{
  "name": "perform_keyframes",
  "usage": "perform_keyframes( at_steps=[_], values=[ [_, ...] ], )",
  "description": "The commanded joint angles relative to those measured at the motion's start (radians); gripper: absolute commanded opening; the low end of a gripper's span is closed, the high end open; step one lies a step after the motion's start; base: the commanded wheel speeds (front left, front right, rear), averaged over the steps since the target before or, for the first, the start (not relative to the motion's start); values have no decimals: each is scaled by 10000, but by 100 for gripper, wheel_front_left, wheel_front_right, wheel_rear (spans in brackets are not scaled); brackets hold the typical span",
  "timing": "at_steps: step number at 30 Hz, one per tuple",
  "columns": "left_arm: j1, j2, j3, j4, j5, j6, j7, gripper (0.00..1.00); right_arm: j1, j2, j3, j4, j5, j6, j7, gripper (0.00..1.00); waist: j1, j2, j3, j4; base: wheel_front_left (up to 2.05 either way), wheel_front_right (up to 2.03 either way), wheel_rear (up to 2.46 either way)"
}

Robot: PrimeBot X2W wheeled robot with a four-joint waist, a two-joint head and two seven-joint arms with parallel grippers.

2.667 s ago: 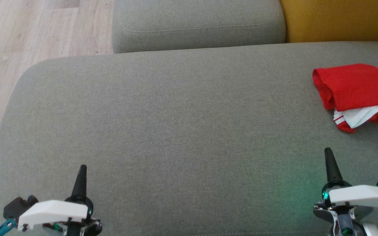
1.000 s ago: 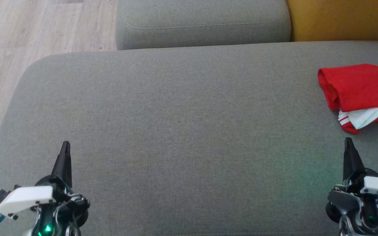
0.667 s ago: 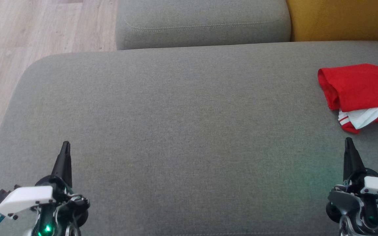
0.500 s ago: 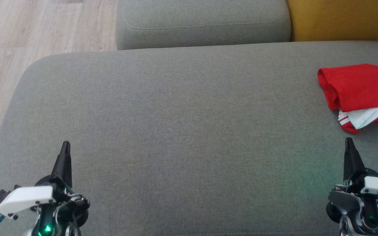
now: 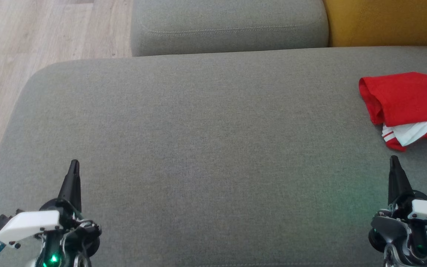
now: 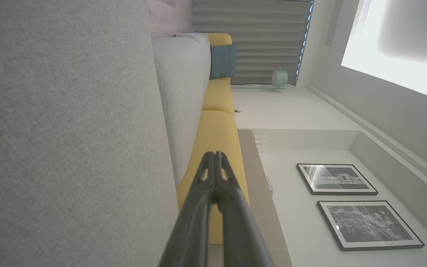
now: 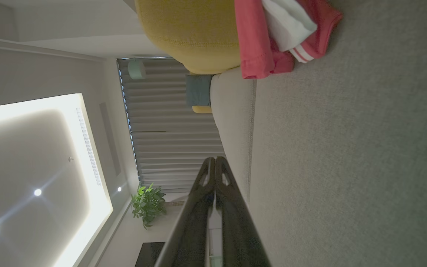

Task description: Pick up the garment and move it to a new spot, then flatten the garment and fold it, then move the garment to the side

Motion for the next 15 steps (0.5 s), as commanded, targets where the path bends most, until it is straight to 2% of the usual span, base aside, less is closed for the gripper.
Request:
perform_keyframes(
  at_steps=[1, 15],
  values=[
    [-522, 89, 404, -261, 71, -71, 78, 0, -508, -62, 167, -315, -21, 69, 69, 0, 0, 0, 0, 0, 0, 0, 0],
    [-526, 55, 452, -259, 111, -71, 117, 0, -512, -31, 123, -312, -58, 69, 105, 0, 0, 0, 0, 0, 0, 0, 0]
  ],
)
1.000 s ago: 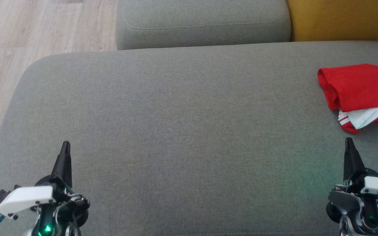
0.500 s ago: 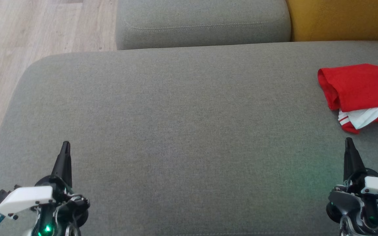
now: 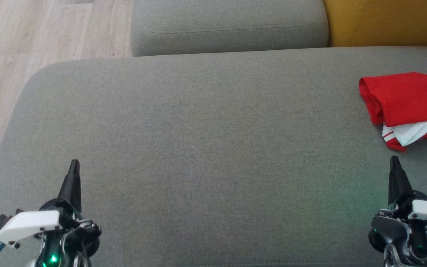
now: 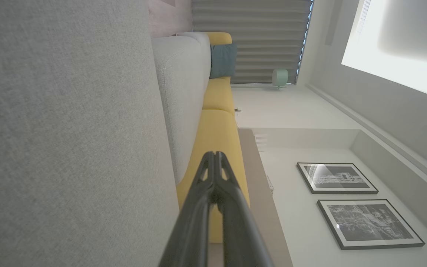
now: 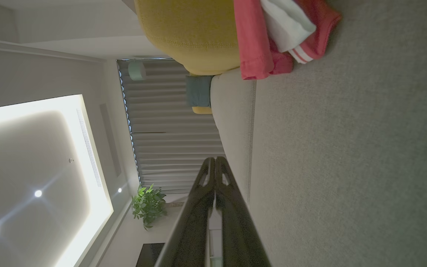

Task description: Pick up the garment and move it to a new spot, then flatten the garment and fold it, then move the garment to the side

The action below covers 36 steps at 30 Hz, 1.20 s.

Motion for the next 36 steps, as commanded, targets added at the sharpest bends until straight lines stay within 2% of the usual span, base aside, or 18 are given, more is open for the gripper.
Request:
perform_keyframes(
  at_steps=[1, 36],
  values=[
    [-526, 69, 409, -259, 69, -69, 37, 0, -512, -70, 167, -314, -46, 69, 101, 0, 0, 0, 0, 0, 0, 0, 0],
    [-533, 17, 482, -256, 130, -69, 95, 0, -518, -23, 100, -310, -102, 69, 155, 0, 0, 0, 0, 0, 0, 0, 0]
  ],
)
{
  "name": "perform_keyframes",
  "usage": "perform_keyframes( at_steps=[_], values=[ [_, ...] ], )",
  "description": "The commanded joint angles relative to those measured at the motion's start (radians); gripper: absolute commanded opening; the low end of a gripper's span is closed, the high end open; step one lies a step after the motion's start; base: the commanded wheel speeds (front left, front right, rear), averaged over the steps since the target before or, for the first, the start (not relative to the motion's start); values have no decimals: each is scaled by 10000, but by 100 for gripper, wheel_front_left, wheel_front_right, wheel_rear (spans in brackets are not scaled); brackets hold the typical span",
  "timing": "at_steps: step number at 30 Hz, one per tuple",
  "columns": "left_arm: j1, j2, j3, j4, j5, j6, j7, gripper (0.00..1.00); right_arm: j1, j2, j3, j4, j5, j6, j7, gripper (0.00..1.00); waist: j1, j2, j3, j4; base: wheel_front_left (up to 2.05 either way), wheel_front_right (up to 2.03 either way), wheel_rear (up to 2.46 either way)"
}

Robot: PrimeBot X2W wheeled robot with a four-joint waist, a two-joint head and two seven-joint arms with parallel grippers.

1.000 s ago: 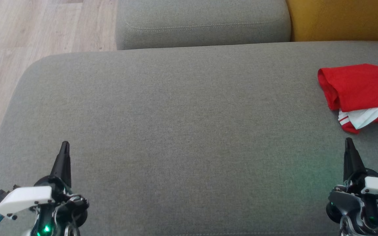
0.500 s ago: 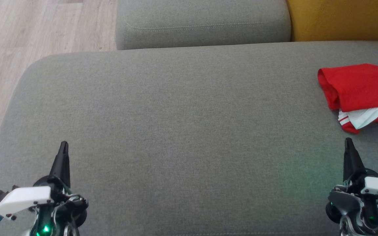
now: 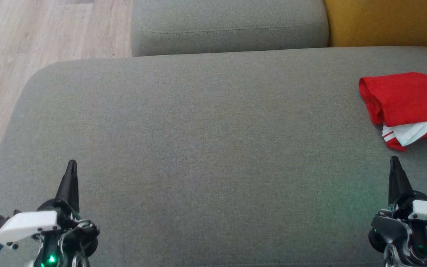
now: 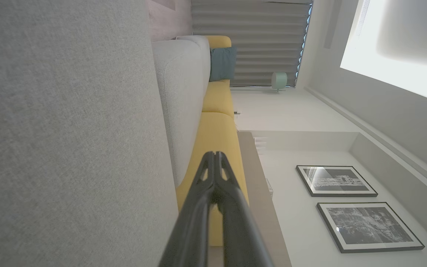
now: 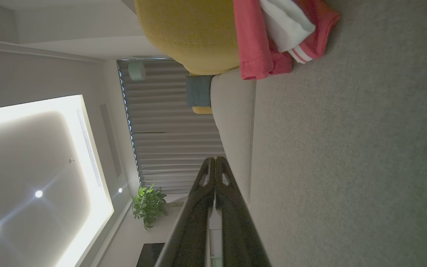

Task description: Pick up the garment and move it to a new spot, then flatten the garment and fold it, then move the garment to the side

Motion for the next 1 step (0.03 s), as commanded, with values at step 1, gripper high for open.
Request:
perform_keyframes(
  at_steps=[1],
  values=[
    [-533, 60, 327, -258, 99, -69, 89, 0, -518, -70, 189, -314, -72, 69, 68, 0, 0, 0, 0, 0, 0, 0, 0]
  ],
)
